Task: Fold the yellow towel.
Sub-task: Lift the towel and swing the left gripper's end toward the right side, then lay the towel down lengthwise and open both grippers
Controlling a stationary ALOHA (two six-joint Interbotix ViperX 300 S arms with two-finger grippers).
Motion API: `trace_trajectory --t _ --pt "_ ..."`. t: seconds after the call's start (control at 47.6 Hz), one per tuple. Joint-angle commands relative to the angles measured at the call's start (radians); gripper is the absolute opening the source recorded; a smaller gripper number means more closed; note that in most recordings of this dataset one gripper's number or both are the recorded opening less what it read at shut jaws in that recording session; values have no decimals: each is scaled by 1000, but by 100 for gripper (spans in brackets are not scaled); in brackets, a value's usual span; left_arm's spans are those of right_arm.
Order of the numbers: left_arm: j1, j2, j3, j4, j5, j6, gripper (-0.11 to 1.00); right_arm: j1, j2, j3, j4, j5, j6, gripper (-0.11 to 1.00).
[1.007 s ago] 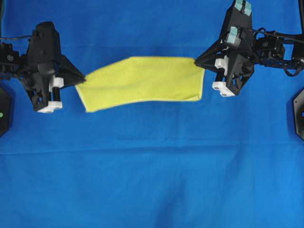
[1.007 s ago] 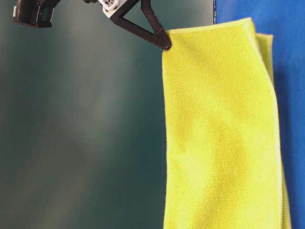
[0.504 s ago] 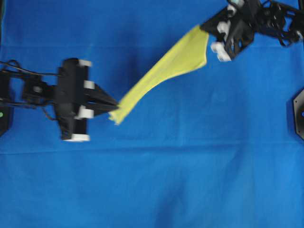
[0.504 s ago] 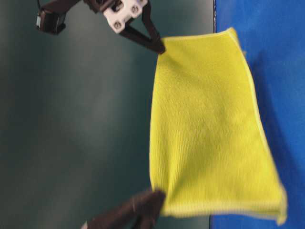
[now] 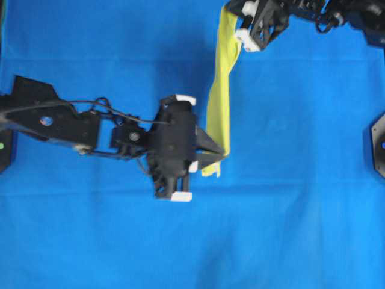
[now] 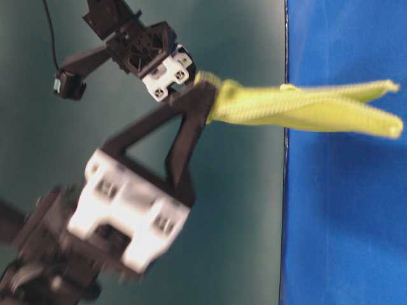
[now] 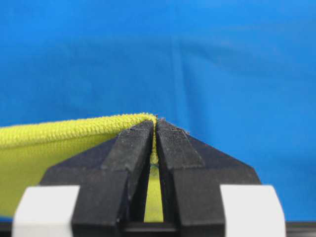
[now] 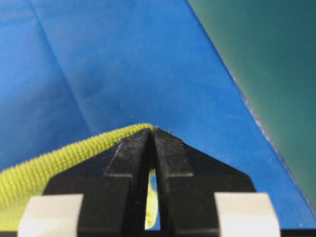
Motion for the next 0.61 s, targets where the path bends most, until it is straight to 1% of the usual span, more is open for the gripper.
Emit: trace_trajectory --t 0.0,0.147,0.294,0.378,0.588 --pt "-26 5 -49 0 -11 2 2 -37 -8 -31 -8 -9 0 3" --pt "-21 28 -60 0 -18 2 2 -40 -17 -18 -8 -6 0 3" --pt "-20 63 -92 0 -66 5 2 -58 -60 38 -8 -5 0 3" --pt "-17 115 -140 0 -95 5 2 -78 -101 86 -8 -5 0 3" --pt "-12 250 -295 0 -106 5 2 -114 -232 222 -8 18 3 3"
